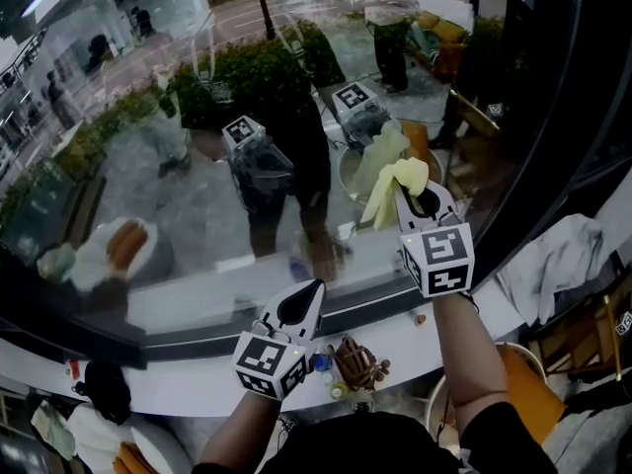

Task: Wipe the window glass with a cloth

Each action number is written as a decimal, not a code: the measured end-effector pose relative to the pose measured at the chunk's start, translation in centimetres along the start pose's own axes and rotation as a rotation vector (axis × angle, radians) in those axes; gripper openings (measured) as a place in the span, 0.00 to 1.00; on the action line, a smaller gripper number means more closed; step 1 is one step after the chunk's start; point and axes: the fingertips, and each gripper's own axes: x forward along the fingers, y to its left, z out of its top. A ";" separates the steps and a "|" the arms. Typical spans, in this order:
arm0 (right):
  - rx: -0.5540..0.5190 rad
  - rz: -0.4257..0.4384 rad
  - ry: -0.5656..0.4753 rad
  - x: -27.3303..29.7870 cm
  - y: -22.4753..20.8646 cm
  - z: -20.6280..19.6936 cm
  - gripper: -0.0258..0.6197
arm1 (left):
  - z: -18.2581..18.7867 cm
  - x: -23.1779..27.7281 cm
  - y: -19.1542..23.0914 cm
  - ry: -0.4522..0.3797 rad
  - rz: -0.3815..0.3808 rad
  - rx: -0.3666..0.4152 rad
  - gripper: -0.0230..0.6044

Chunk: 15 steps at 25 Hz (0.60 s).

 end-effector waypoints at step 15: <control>0.024 -0.036 0.006 0.1 -1.1 -0.6 0.11 | 0.2 0.0 0.6 0.003 0.000 0.003 0.05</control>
